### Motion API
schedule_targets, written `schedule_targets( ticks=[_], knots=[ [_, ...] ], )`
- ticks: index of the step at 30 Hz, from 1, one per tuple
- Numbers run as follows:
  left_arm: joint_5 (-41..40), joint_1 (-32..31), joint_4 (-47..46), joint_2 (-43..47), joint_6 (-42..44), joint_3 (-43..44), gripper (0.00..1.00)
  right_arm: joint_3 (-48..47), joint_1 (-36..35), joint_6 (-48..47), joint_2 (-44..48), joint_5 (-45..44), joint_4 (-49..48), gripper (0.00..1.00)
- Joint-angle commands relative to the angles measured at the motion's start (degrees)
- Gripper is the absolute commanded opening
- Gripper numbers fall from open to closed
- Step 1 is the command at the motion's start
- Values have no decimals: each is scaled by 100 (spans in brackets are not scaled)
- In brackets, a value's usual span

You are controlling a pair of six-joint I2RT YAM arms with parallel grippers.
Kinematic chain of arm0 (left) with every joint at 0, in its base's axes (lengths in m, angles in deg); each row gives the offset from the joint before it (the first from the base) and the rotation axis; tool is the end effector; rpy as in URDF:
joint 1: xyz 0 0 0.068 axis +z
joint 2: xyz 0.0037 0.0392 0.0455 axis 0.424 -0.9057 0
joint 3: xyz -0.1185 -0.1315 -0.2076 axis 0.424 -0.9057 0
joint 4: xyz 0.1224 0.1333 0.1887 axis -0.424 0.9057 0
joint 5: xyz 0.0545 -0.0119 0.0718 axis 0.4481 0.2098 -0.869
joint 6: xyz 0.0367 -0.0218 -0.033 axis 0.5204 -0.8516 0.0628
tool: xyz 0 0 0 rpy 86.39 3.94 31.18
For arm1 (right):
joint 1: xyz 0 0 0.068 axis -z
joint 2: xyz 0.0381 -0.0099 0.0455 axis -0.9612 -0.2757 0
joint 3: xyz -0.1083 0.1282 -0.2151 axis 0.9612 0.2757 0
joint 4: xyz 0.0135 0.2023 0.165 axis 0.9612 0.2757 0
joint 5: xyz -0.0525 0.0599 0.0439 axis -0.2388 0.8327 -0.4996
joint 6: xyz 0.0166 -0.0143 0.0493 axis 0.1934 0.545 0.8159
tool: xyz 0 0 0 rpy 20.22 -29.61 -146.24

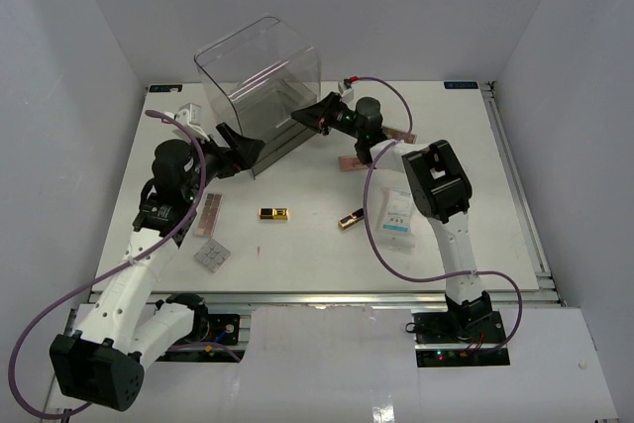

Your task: Organize the makeup

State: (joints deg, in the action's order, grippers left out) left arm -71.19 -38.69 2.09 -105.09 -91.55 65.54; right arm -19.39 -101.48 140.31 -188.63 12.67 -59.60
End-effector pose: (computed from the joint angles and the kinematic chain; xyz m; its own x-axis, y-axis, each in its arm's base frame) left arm 0.2099 -0.0581 0.3412 -0.4062 -0.4793 -0.7780 0.2289 0.7709 -0.5944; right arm 0.4563 0.2588 0.1954 -0.8091 0.5135 -0.2857 -0.3229 0.0176 0.9463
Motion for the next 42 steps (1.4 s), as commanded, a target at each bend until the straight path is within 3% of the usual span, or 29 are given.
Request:
schedule_targets(
  ticks=[1, 21, 42],
  knots=[
    [5, 25, -268, -41, 33, 131, 98, 39, 42, -11, 746, 19, -900, 12],
    [115, 25, -903, -378, 110, 62, 98, 497, 59, 96, 1297, 127, -987, 12],
    [250, 20, -1290, -1528, 262, 712, 98, 648, 94, 161, 1594, 231, -1005, 12]
  ],
)
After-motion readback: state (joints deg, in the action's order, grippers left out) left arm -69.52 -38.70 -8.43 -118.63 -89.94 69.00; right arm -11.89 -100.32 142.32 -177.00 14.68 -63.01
